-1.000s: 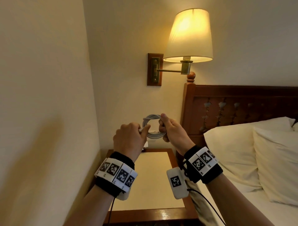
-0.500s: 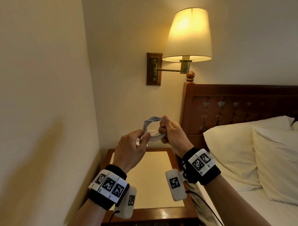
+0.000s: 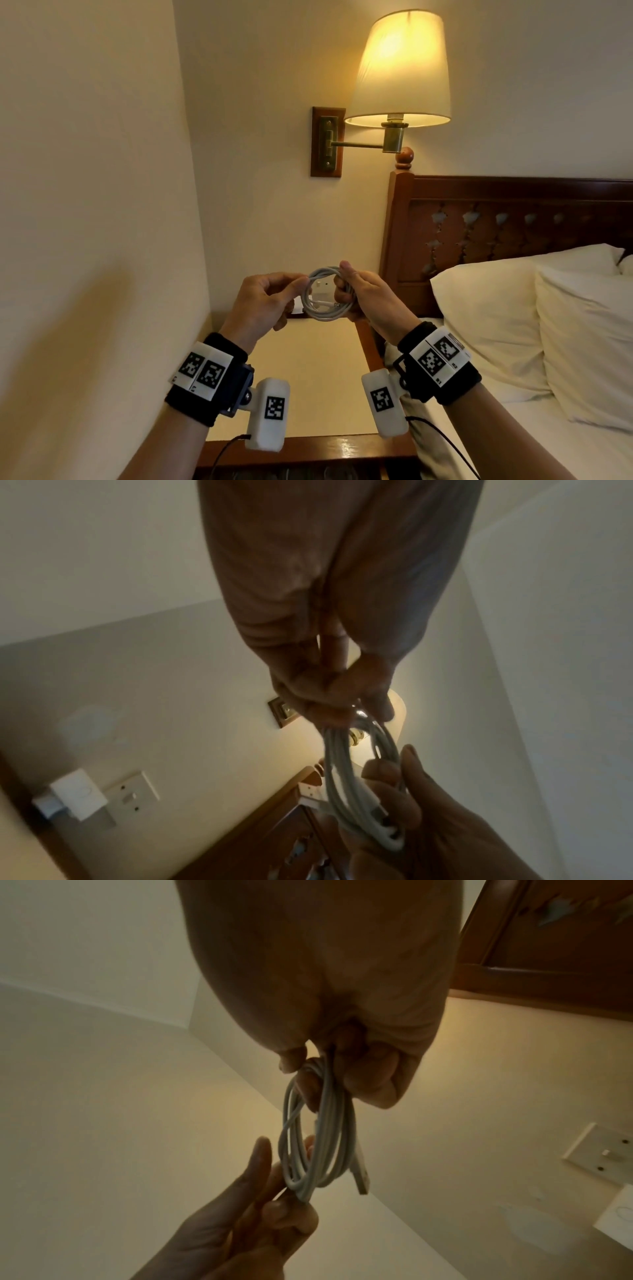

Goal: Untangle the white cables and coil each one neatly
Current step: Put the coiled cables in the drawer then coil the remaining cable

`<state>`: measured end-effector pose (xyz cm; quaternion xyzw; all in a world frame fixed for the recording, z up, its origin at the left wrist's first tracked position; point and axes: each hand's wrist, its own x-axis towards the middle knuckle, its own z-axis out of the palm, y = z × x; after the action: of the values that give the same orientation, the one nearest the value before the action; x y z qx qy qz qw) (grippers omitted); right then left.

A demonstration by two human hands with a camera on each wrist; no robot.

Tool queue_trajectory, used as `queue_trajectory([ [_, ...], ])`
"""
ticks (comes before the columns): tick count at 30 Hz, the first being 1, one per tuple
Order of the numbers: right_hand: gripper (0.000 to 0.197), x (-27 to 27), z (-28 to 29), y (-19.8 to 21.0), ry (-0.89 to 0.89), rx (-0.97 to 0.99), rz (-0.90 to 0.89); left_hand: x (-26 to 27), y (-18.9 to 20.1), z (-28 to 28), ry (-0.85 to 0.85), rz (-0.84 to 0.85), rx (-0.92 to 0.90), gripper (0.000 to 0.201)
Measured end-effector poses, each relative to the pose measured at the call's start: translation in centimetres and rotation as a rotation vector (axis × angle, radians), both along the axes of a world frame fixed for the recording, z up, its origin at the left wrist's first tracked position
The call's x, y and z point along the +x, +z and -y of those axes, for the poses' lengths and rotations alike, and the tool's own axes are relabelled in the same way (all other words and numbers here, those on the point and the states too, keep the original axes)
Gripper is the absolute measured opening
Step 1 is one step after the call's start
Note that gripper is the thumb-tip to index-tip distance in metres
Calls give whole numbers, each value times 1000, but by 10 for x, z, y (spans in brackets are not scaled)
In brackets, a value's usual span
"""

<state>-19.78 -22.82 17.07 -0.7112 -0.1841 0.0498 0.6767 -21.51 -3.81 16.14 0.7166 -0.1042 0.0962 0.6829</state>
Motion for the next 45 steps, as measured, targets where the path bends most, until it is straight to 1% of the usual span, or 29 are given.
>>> queue_trajectory([
  [3, 40, -3, 2, -3, 14, -20, 1, -3, -3, 0, -98, -33, 44, 23],
  [5, 41, -5, 4, -7, 22, -27, -8, -4, -6, 2, -158, -63, 34, 21],
  [7, 42, -8, 5, -12, -9, -23, -5, -4, -11, 5, -167, -86, -8, 21],
  [10, 44, -14, 11, -23, -130, -35, 11, -6, -26, 11, -118, -118, -98, 18],
  [13, 39, -21, 23, -41, -295, -71, -21, -12, -53, 15, -70, -176, -160, 19],
  [16, 30, -38, 42, -70, -401, -161, -71, -20, -94, 17, -41, -279, -193, 18],
  [18, 24, -54, 57, -99, -407, -208, -110, -29, -130, 20, -33, -380, -202, 18],
  [20, 20, -71, 73, -134, -375, -273, -161, -41, -171, 26, -44, -535, -199, 17],
  [24, 11, -108, 102, -206, -339, -422, -313, -59, -251, 37, -120, -879, -19, 22],
  [26, 10, -124, 113, -240, -312, -539, -357, -58, -280, 44, -106, -993, 30, 25],
  [28, 9, -138, 122, -268, -256, -650, -427, -52, -300, 51, -70, -1053, 93, 26],
  [30, 8, -151, 126, -288, -192, -746, -486, -43, -310, 57, -50, -1093, 175, 23],
  [31, 7, -157, 126, -294, -178, -790, -478, -39, -313, 59, -48, -1114, 208, 20],
  [34, 9, -168, 125, -304, -222, -894, -371, -31, -324, 66, -68, -1177, 256, 20],
  [37, 11, -174, 122, -308, -250, -913, -305, -29, -342, 70, -87, -1210, 247, 28],
  [40, 13, -176, 123, -313, -248, -900, -286, -31, -353, 74, -94, -1251, 291, 39],
  [43, 14, -176, 127, -314, -236, -882, -277, -34, -355, 78, -66, -1295, 244, 39],
  [45, 17, -177, 129, -314, -230, -877, -255, -35, -358, 82, -47, -1259, 222, 38],
])
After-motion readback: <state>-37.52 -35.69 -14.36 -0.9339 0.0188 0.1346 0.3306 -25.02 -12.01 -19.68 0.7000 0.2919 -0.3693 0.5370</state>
